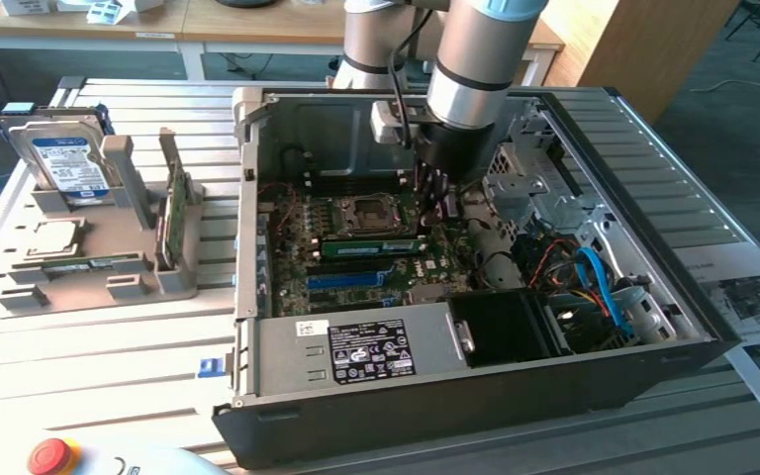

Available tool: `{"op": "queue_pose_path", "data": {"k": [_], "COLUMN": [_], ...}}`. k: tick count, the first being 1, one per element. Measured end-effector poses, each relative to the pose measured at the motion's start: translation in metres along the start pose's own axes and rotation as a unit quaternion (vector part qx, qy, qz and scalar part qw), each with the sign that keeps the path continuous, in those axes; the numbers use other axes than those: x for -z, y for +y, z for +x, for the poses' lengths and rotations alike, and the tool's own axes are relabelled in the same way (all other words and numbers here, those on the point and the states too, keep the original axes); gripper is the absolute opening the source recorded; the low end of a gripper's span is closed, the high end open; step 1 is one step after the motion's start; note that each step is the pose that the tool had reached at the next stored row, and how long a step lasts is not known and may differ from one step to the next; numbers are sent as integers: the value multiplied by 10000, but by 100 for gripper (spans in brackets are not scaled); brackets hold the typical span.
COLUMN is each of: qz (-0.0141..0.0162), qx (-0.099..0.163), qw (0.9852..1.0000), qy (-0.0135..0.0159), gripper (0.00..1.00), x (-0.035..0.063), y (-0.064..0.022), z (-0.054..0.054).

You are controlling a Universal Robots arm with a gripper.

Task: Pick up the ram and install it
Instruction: 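Press down the ram until it locks into place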

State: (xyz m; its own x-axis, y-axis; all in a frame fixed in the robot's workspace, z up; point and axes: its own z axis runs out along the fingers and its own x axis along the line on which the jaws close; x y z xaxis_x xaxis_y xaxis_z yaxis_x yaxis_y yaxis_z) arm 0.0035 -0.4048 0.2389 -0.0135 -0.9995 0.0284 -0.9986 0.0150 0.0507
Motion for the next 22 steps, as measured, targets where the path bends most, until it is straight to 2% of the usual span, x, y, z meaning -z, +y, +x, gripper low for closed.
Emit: {"op": "queue_pose_path", "data": {"k": [5,22], "qz": [-1,0], "qx": [1,0], "qw": [10000,10000], "qy": [2,1], "gripper": [10,10], "x": [0,-19], "y": [5,183], "z": [0,-3]}}
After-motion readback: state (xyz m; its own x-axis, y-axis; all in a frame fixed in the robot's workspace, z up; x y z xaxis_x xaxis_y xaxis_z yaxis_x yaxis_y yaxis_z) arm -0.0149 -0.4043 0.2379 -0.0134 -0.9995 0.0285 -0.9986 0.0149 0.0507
